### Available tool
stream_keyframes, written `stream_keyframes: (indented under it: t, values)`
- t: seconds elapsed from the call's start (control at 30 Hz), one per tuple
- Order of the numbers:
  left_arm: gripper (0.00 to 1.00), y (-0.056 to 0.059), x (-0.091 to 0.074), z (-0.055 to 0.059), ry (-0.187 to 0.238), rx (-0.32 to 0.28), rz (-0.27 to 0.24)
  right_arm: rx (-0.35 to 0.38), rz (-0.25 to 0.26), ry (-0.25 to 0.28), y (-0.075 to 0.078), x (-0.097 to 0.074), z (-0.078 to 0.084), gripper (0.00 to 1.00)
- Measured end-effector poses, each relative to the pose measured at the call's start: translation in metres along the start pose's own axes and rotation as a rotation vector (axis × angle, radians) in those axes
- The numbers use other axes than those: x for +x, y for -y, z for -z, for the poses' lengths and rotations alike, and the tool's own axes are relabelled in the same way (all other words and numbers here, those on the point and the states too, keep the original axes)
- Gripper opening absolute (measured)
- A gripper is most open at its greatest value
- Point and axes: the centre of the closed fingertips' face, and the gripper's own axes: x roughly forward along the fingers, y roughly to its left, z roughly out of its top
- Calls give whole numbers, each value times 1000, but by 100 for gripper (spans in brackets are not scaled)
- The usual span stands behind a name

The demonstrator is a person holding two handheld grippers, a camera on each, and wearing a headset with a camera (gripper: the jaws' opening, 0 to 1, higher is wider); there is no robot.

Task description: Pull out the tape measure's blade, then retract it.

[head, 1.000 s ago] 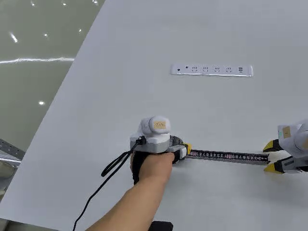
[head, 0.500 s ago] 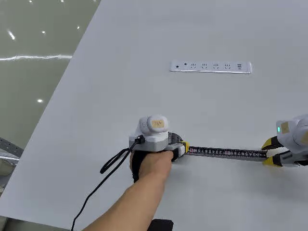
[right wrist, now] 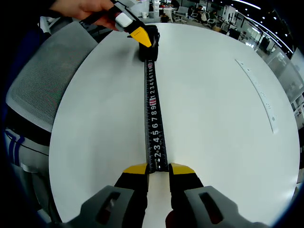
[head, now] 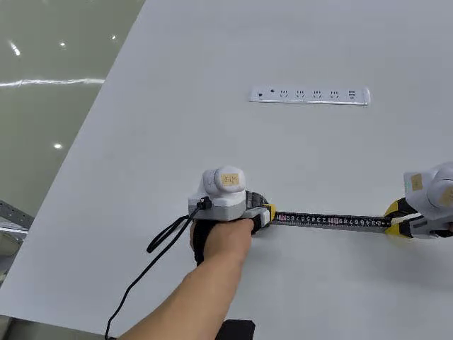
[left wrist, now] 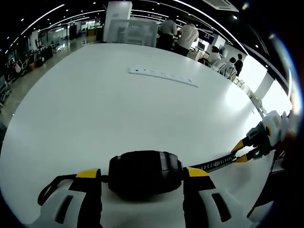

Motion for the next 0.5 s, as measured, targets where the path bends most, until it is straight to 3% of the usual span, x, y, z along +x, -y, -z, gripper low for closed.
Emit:
stream_keyframes:
  t: [0.5]
  values:
    - [59, 6, -4, -2, 26, 34, 11, -6, -6, -4, -2, -1, 0, 12]
